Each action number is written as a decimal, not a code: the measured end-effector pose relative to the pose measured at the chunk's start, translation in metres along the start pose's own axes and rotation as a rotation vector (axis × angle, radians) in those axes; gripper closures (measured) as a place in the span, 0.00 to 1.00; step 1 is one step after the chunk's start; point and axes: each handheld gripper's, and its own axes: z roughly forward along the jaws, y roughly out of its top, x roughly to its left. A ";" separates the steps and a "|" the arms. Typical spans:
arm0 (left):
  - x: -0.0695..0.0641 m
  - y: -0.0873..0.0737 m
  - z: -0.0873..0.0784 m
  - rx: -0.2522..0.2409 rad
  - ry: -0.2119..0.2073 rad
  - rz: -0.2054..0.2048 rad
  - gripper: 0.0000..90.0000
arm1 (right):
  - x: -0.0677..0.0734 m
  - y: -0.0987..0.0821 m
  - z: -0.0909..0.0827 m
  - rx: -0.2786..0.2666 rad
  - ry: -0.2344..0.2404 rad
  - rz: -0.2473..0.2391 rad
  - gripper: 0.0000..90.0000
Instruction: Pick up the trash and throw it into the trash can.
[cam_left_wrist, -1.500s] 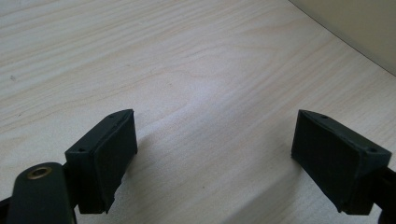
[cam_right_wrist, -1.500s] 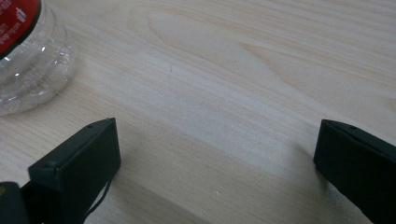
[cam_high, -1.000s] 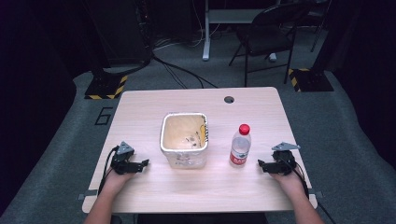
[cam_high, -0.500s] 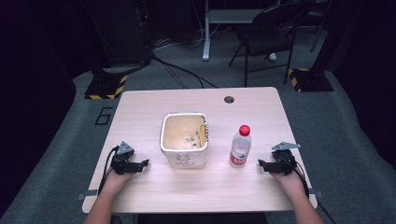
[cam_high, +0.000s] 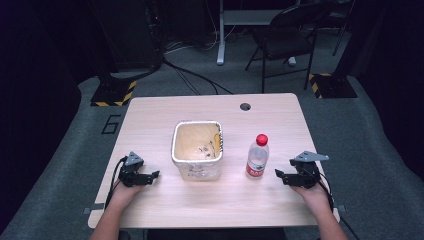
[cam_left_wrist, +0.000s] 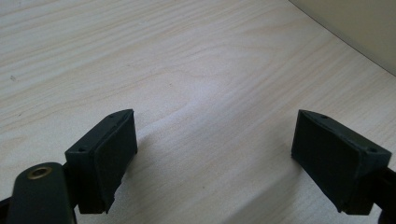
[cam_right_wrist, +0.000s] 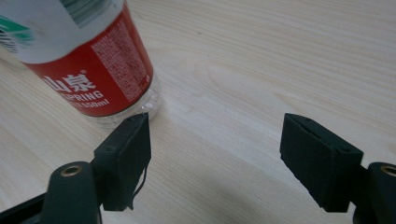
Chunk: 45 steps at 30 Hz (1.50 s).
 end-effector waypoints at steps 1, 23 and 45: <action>0.000 0.000 0.000 0.000 0.001 0.000 0.16 | 0.001 0.001 -0.001 -0.003 0.005 -0.002 0.24; 0.000 0.000 0.000 0.000 0.000 0.000 0.16 | 0.025 0.019 -0.011 -0.037 0.108 -0.079 0.16; 0.000 0.000 0.000 0.000 0.000 0.000 0.16 | 0.038 0.031 -0.004 -0.030 0.140 -0.099 0.15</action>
